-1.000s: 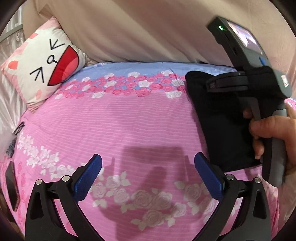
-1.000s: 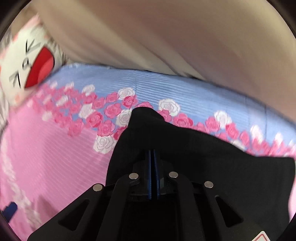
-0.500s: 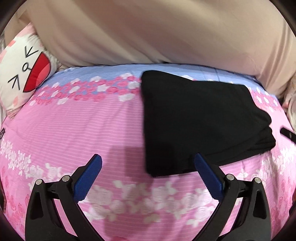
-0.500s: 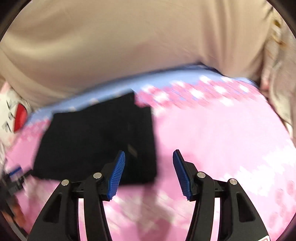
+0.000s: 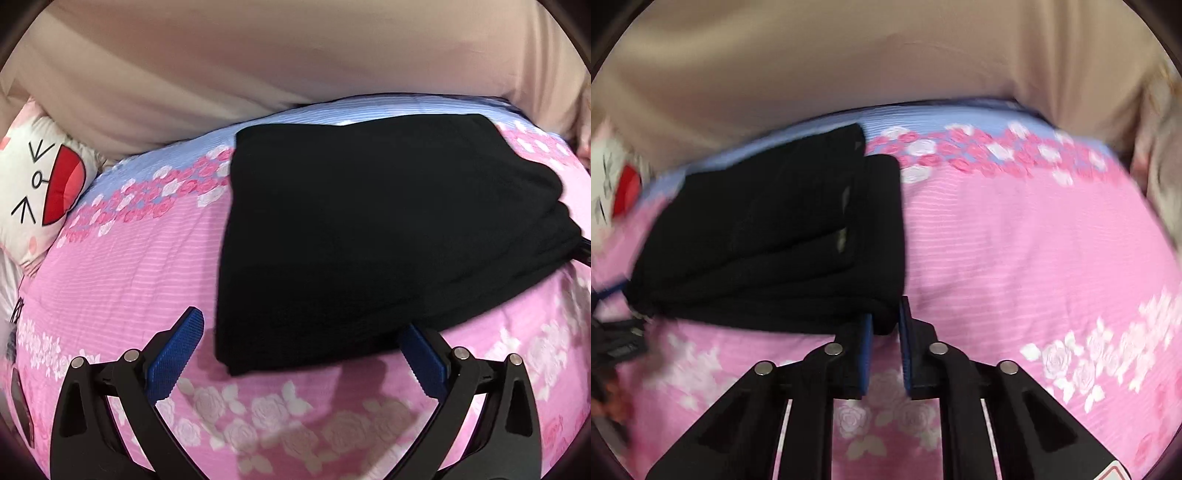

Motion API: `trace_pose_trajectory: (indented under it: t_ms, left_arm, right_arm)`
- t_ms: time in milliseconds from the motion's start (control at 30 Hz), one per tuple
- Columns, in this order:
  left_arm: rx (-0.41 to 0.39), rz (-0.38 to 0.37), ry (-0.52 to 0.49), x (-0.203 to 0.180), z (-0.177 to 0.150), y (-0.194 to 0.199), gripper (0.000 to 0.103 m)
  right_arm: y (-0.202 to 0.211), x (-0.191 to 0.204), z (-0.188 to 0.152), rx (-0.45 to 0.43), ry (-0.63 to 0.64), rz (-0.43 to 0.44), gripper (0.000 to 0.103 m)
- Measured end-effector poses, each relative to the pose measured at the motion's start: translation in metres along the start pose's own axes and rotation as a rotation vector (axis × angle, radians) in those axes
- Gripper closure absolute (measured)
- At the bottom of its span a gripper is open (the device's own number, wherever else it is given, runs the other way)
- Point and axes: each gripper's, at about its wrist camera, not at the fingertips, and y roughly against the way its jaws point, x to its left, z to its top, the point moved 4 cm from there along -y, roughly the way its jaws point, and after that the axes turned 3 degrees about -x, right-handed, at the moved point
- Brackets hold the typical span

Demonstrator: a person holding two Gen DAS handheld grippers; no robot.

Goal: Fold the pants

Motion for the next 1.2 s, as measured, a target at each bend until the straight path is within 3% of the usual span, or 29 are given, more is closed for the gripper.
trace_pose_trajectory:
  t_ms: [100,200,300,433,467,600,767,833,967,1133,1167,1200]
  left_arm:
    - [0.016,-0.03,0.032,0.008,0.0,-0.005,0.005]
    - [0.016,-0.024,0.029,0.007,0.0,-0.003,0.005]
    - [0.013,-0.011,0.013,0.005,0.0,0.001,0.005]
    - [0.02,-0.024,0.024,0.002,-0.001,0.008,0.005]
    - [0.021,-0.028,0.026,0.002,0.0,0.009,0.005]
    - [0.011,-0.089,0.059,0.007,0.001,0.019,0.005]
    - [0.0,-0.31,0.227,0.028,0.014,0.012,0.005]
    - [0.028,-0.36,0.279,0.03,0.02,-0.002,0.005]
    - [0.119,-0.381,0.323,0.025,0.019,-0.032,0.005]
    - [0.095,-0.421,0.347,0.021,0.02,-0.028,0.005]
    - [0.094,-0.421,0.343,0.021,0.021,-0.029,0.005]
    - [0.091,-0.412,0.337,0.02,0.022,-0.029,0.01]
  right_arm:
    - [-0.005,0.001,-0.012,0.014,0.0,0.005,0.095]
    - [0.016,0.002,-0.011,-0.026,-0.027,0.028,0.094]
    - [0.028,0.0,-0.004,-0.044,-0.062,0.074,0.084]
    - [0.029,0.002,0.013,-0.056,-0.116,0.138,0.044]
    - [0.026,0.002,0.017,-0.06,-0.124,0.15,0.041]
    - [0.004,0.001,0.031,-0.03,-0.154,0.175,0.04]
    - [-0.027,-0.003,0.035,0.026,-0.235,0.25,0.037]
    - [-0.038,-0.006,0.035,0.051,-0.289,0.297,0.034]
    - [-0.047,-0.008,0.031,0.071,-0.373,0.377,0.031]
    - [-0.047,-0.009,0.03,0.072,-0.459,0.459,0.027]
    - [-0.048,-0.007,0.03,0.065,-0.448,0.451,0.03]
    - [-0.05,-0.003,0.03,0.063,-0.418,0.427,0.055]
